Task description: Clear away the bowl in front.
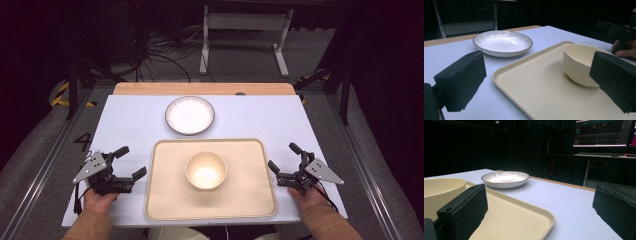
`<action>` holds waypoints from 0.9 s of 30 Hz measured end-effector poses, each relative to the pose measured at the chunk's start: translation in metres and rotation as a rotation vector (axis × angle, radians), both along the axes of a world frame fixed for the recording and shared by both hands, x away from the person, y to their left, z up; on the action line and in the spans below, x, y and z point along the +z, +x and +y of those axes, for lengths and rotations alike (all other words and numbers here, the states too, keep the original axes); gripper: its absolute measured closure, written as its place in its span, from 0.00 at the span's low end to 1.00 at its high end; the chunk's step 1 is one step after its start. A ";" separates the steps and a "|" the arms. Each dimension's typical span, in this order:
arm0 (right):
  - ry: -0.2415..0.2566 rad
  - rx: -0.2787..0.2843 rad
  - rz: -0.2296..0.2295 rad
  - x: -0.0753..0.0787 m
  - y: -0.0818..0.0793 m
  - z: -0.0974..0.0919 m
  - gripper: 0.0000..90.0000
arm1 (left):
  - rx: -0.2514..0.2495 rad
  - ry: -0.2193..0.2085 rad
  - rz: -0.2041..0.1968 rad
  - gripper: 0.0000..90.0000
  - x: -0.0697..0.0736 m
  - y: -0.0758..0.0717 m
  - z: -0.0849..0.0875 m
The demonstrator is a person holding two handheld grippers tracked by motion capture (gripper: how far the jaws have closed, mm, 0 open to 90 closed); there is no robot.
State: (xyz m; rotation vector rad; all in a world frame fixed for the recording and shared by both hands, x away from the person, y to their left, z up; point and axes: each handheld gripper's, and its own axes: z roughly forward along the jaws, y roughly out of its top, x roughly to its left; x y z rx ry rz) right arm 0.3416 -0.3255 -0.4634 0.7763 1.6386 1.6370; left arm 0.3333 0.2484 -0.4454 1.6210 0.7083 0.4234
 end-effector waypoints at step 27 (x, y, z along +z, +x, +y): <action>-0.001 0.000 -0.002 0.000 0.000 0.000 0.00 | 0.014 0.036 0.053 0.01 -0.025 0.003 -0.005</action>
